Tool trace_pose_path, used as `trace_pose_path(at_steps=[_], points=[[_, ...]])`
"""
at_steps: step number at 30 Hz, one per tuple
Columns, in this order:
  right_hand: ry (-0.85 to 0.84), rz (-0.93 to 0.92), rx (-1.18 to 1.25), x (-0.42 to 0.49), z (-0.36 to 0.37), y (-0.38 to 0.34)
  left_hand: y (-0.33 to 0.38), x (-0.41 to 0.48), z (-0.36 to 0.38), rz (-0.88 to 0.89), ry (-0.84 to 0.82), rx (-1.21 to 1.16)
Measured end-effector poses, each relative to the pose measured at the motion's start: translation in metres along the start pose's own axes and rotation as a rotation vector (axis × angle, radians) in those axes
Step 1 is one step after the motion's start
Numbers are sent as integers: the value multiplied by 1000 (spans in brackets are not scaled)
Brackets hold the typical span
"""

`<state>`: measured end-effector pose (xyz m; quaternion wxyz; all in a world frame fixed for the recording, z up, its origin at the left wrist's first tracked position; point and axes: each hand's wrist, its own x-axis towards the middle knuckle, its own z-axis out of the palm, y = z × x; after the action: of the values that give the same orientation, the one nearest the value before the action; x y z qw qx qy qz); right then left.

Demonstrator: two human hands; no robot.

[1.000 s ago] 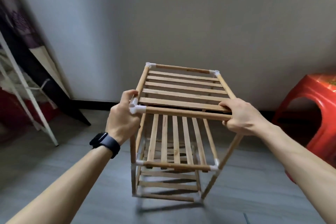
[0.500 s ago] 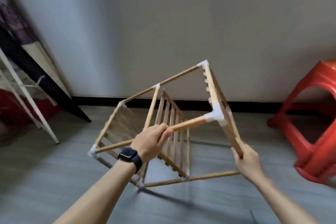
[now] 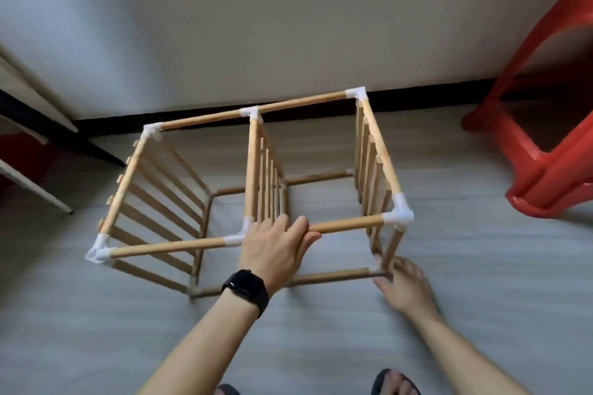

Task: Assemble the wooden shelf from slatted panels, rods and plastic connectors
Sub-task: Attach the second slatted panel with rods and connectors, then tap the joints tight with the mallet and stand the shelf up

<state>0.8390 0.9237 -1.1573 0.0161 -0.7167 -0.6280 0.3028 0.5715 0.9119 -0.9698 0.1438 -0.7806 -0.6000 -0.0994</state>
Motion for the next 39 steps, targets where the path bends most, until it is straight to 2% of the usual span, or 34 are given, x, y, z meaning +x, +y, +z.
trace_pose_path(at_steps=[5, 7, 11, 13, 15, 16, 18, 20, 21, 23, 25, 27, 30, 32, 35, 37, 39], points=[[235, 390, -17, -50, 50, 49, 11, -2, 3, -74, -28, 8], [216, 393, -100, -61, 53, 63, 15, -6, 6, -120, -36, -3], [6, 226, -433, -61, 33, 70, 18, -10, 7, -166, -52, -37], [-74, 244, -358, -65, 21, 66, 17, -10, 6, -156, -69, -58], [-41, 297, -64, -71, 2, 59, 17, -10, 2, -157, -97, -79], [-6, 330, 208, -77, -11, 52, 18, -11, 0, -167, -114, -84], [21, 401, 928, -92, -38, 33, 21, -12, -5, -186, -153, -76], [-23, 425, 1578, -114, -70, 18, 24, -12, -10, -194, -197, -64], [-63, 405, 1775, -125, -88, 13, 25, -12, -12, -201, -217, -73], [-90, 312, 1918, -145, -122, 0, 24, -7, -19, -210, -253, -111], [-20, 230, 1786, -161, -148, -13, 31, 1, -26, -159, -318, -157], [84, 127, 1469, -174, -168, -25, 50, 7, -26, -93, -382, -212], [208, -49, 1164, -185, -189, -38, 72, 11, -23, -166, -425, -284], [287, -52, 977, -191, -195, -43, 72, 11, -22, -186, -421, -283], [279, 54, 541, -197, -185, -43, 68, 11, -23, -164, -446, -291], [281, 67, 469, -200, -175, -45, 68, 10, -22, -166, -440, -295], [352, 2, 507, -204, -174, -56, 69, 10, -21, -170, -427, -285]])
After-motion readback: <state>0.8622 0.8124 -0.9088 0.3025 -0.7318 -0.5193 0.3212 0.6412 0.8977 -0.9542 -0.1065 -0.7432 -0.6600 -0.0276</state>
